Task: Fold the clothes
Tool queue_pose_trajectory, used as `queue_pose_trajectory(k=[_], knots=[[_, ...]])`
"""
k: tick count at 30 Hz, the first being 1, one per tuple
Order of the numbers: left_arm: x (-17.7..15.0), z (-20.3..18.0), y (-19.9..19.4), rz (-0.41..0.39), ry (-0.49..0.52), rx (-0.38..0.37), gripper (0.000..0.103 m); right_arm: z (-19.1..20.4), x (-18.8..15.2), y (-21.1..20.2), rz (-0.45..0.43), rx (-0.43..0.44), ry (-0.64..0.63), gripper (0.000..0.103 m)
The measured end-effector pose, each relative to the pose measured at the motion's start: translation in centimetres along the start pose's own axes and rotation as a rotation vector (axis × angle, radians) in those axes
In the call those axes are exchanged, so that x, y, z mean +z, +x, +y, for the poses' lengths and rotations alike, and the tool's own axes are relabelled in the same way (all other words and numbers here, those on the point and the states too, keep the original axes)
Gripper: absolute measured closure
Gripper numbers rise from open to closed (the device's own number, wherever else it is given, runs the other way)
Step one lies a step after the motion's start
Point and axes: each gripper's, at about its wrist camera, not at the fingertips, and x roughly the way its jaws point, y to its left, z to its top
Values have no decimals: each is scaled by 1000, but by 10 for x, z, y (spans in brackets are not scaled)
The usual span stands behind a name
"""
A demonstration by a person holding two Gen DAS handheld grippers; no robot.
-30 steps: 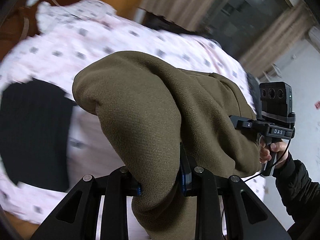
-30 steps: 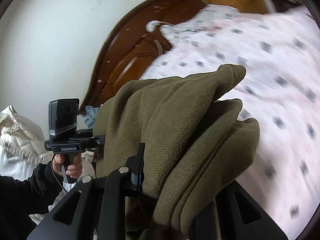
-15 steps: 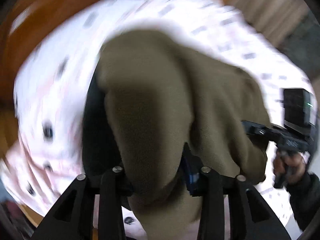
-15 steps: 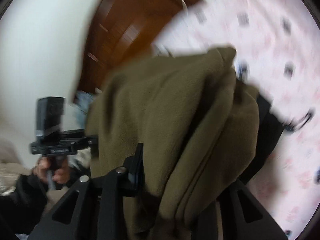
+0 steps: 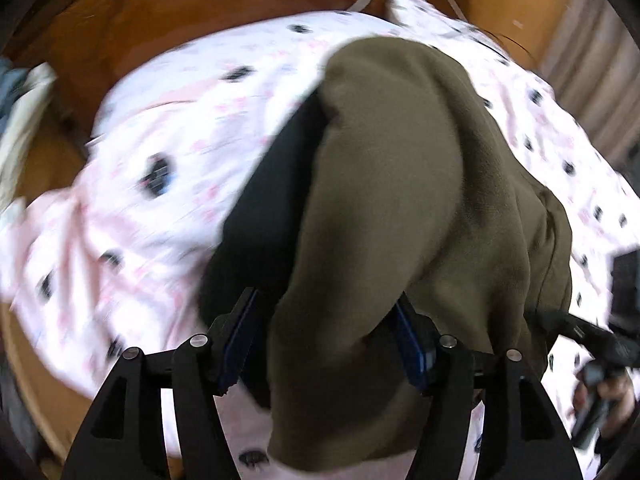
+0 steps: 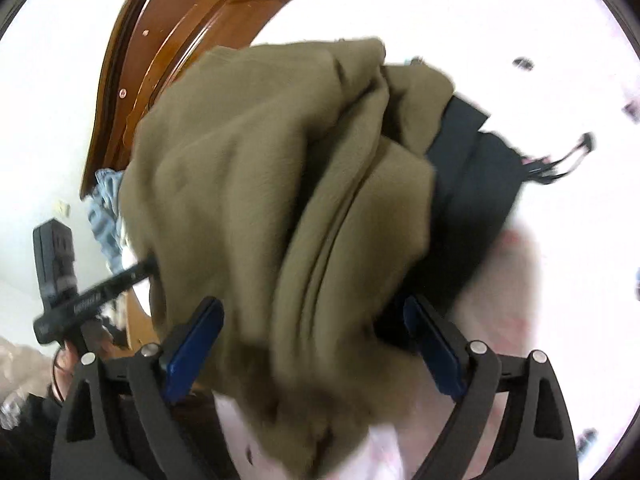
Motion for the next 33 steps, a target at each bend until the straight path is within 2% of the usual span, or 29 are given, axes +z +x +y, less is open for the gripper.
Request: queue_pose_trajectory(k=[4, 6, 7, 9, 12, 13, 15, 19, 21, 22, 23, 27, 33], knots=[[-39, -16, -67, -85, -46, 257, 44, 40, -30, -72, -58, -77, -93, 9], [-57, -16, -105, -111, -70, 306, 44, 72, -39, -111, -84, -119, -161, 9], [-71, -17, -131, -125, -94, 312, 44, 94, -46, -131, -99, -137, -198, 8], [-89, -24, -172, -138, -131, 313, 44, 136, -61, -168, -116, -160, -259, 0], [-117, -43, -224, -145, -159, 325, 38, 181, -93, -224, -157, -210, -335, 0], [-128, -54, -241, -140, -150, 338, 34, 192, -105, -243, -165, -229, -351, 0], [-152, -66, -273, -133, -140, 333, 32, 208, -131, -271, -173, -273, -375, 0], [-184, -87, -319, -164, -127, 260, 31, 231, -181, -322, -188, -323, -396, 0], [-198, -96, -339, -193, -121, 256, 23, 240, -203, -343, -195, -332, -406, 0], [-205, -101, -349, -209, -116, 256, 12, 243, -213, -349, -200, -340, -413, 0], [-212, -106, -356, -222, -110, 259, 7, 246, -222, -353, -204, -350, -420, 0], [-231, -121, -370, -236, -92, 277, 3, 252, -248, -361, -203, -370, -434, 0], [-239, -126, -377, -216, -78, 282, 2, 257, -254, -363, -211, -381, -442, 0]])
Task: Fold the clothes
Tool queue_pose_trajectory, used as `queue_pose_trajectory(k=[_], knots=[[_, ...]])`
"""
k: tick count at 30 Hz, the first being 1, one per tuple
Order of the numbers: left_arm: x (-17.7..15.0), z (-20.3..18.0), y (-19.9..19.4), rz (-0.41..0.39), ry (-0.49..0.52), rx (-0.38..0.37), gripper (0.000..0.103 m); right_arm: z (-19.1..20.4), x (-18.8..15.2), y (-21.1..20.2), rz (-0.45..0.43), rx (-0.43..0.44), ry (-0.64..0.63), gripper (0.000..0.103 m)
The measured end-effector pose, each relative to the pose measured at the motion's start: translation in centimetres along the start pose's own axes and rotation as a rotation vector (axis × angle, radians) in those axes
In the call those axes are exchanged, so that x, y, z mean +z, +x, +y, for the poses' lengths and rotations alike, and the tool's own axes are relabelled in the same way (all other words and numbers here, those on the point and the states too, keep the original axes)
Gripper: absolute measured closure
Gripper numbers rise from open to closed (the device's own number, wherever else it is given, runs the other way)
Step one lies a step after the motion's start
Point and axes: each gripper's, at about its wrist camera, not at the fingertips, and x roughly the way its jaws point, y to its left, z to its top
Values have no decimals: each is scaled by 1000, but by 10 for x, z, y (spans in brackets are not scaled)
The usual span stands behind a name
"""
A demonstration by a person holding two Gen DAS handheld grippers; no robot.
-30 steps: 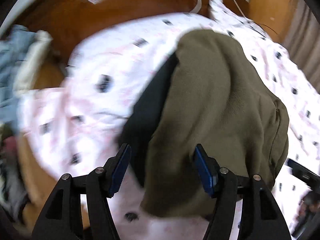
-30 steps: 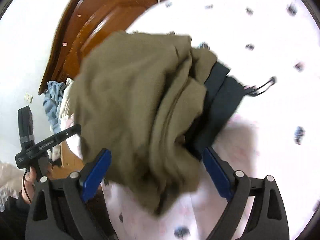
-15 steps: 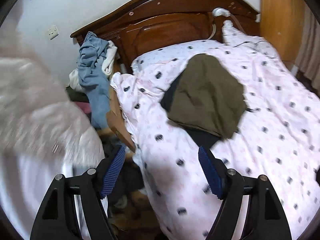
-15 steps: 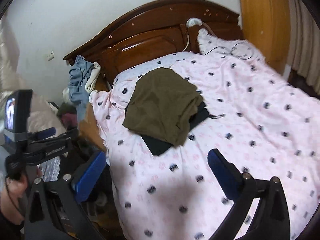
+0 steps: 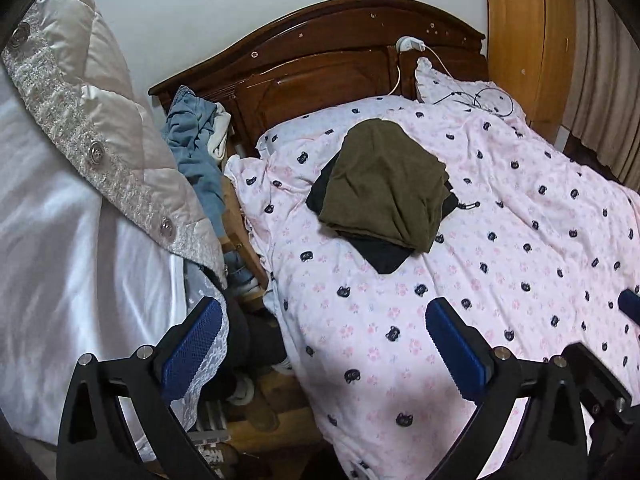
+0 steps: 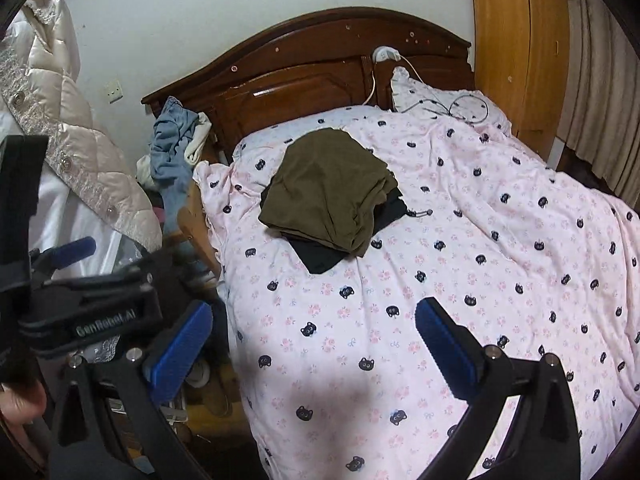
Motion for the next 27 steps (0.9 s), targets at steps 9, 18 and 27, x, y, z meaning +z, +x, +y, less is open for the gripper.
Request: queue_pose_trajectory(k=[9, 18, 27], knots=[[3, -9, -12, -23, 52, -6, 2, -5, 2, -4, -20, -74, -14, 0], [5, -28, -9, 4, 94, -62, 2, -17, -3, -6, -20, -107, 6, 0], [6, -35, -11, 3, 94, -86, 1, -26, -5, -3, -11, -118, 10, 0]])
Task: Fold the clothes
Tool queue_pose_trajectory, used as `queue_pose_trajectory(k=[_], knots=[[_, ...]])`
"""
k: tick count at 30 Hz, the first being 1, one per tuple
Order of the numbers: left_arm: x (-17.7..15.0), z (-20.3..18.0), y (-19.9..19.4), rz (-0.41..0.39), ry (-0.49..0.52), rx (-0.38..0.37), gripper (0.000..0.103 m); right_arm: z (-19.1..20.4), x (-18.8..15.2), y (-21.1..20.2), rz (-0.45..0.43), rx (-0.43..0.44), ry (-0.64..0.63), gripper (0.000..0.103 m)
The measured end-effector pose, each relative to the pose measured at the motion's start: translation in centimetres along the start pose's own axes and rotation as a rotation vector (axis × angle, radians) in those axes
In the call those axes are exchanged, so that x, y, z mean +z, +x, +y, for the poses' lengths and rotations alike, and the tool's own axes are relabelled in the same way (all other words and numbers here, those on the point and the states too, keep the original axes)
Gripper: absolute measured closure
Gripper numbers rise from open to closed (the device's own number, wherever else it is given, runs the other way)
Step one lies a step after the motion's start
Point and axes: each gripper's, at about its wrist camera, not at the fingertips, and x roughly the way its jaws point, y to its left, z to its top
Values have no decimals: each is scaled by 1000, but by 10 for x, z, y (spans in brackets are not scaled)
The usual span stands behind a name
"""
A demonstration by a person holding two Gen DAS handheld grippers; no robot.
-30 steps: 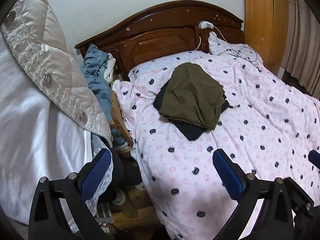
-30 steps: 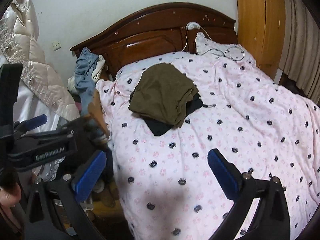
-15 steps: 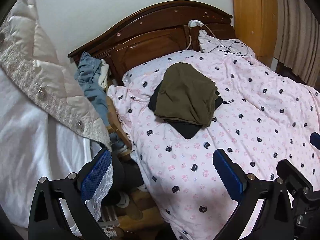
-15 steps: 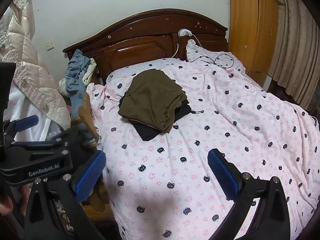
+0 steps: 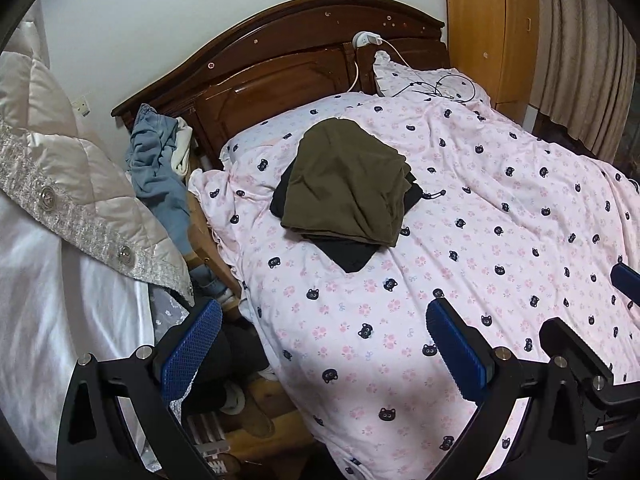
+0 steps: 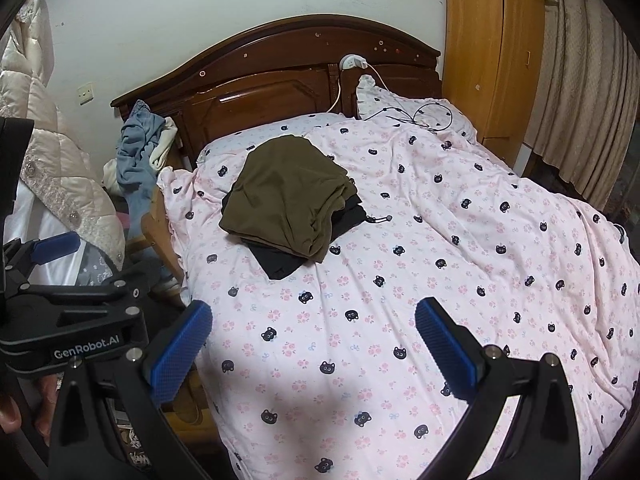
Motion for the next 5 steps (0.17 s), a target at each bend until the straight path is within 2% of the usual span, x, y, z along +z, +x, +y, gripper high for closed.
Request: queue_pose_trajectory(k=[5], knots=[[1, -3, 0, -4, 6, -4, 1, -3, -2, 2, 11, 4, 3, 0]])
